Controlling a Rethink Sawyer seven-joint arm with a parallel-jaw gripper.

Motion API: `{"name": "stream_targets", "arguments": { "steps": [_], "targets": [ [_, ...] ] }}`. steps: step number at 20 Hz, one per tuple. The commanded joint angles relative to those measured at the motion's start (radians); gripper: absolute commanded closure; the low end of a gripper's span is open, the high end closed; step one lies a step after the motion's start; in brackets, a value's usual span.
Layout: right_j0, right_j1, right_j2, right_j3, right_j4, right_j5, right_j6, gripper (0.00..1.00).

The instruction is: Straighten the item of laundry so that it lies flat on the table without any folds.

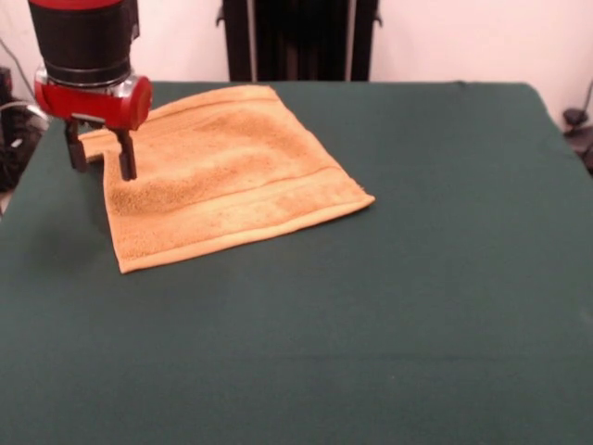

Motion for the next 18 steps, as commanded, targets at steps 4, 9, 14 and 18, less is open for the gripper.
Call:
{"name": "stream_targets", "arguments": {
  "steps": [4, 9, 14, 18],
  "targets": [
    [0.064, -0.094, 0.089, 0.094, 0.052, 0.117, -0.005, 0.00],
    [0.077, -0.104, 0.083, 0.111, 0.060, 0.100, 0.019, 0.00],
    [0.093, -0.083, 0.070, 0.105, 0.050, 0.070, 0.037, 0.00],
    [0.099, -0.056, 0.063, 0.095, 0.039, 0.044, 0.043, 0.00]
  ]
}}
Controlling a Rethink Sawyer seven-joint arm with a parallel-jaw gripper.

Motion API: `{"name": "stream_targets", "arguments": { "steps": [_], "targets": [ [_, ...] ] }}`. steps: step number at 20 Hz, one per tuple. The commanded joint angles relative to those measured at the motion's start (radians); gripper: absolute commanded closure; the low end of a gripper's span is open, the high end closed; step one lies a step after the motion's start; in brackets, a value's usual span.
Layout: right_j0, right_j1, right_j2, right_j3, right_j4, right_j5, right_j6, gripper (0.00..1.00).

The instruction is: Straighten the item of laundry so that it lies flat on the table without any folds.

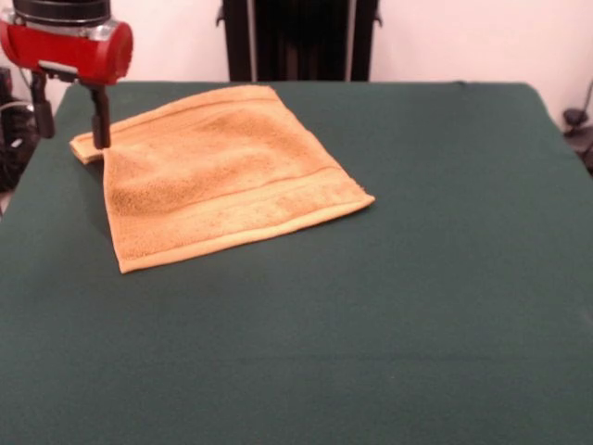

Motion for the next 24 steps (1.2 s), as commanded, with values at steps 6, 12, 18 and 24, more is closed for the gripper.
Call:
{"name": "stream_targets", "arguments": {
  "steps": [6, 12, 18, 24],
  "targets": [
    [0.064, 0.102, 0.060, 0.080, 0.001, 0.005, 0.037, 0.00],
    [0.091, 0.146, 0.040, 0.065, 0.002, -0.021, 0.085, 0.00],
    [0.141, 0.205, 0.006, 0.024, -0.011, -0.052, 0.135, 0.00],
    [0.192, 0.246, -0.031, -0.002, -0.016, -0.094, 0.162, 0.00]
  ]
}}
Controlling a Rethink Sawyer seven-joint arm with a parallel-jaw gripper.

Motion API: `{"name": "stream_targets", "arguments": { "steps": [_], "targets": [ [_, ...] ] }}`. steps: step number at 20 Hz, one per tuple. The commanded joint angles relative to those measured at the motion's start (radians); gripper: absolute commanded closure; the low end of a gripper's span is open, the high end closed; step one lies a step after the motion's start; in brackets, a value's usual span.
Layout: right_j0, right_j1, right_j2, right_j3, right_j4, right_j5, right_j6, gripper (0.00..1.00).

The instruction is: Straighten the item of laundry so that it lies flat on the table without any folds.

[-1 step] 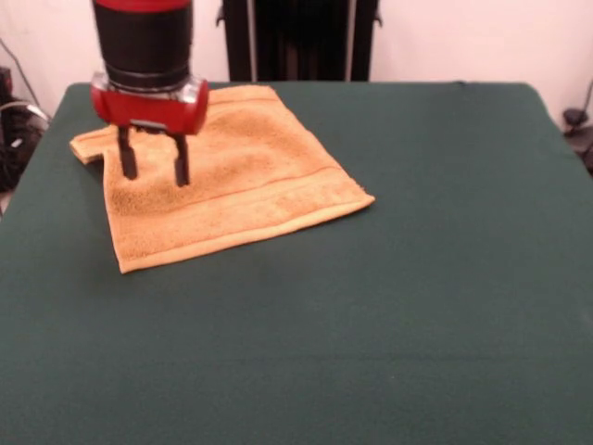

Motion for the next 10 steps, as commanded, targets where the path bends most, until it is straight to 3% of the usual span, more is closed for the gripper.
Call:
{"name": "stream_targets", "arguments": {
  "steps": [1, 10],
  "targets": [
    [0.097, 0.122, -0.005, 0.000, -0.012, -0.088, 0.162, 0.00],
    [0.113, 0.233, -0.047, -0.059, -0.006, -0.179, 0.167, 0.00]
  ]
}}
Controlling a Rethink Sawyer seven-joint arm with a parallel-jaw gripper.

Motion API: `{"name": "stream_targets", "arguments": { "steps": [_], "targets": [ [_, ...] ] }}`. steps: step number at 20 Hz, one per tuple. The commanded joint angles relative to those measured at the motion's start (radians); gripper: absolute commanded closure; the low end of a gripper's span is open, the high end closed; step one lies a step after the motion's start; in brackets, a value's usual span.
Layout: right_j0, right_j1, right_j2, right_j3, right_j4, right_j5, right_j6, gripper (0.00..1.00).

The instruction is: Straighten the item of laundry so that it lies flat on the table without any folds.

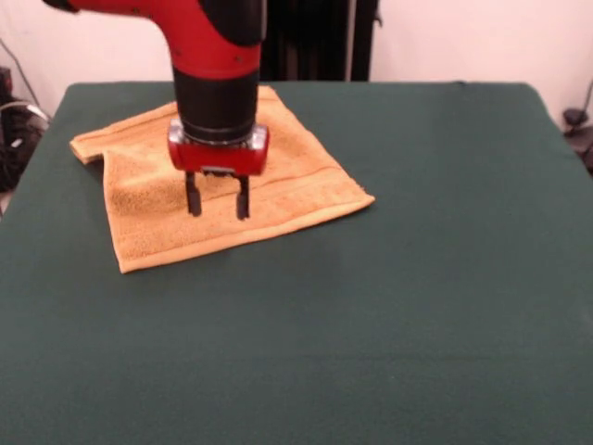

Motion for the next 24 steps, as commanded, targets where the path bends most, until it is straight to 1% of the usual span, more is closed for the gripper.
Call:
{"name": "stream_targets", "arguments": {
  "steps": [1, 4, 9, 11, 15, 18, 24],
  "targets": [
    [0.032, 0.136, -0.021, -0.054, 0.002, -0.100, 0.168, 0.00],
    [0.021, 0.176, -0.032, -0.083, 0.005, -0.092, 0.145, 0.00],
    [0.007, 0.239, -0.039, -0.159, 0.002, -0.011, 0.079, 0.00],
    [-0.005, 0.266, -0.031, -0.183, -0.002, -0.004, 0.061, 0.00],
    [-0.019, 0.309, -0.019, -0.215, -0.020, -0.039, 0.044, 0.00],
    [-0.020, 0.327, -0.014, -0.228, -0.013, -0.056, 0.061, 0.00],
    [0.000, 0.356, 0.000, -0.278, -0.015, -0.033, 0.046, 0.00]
  ]
}}
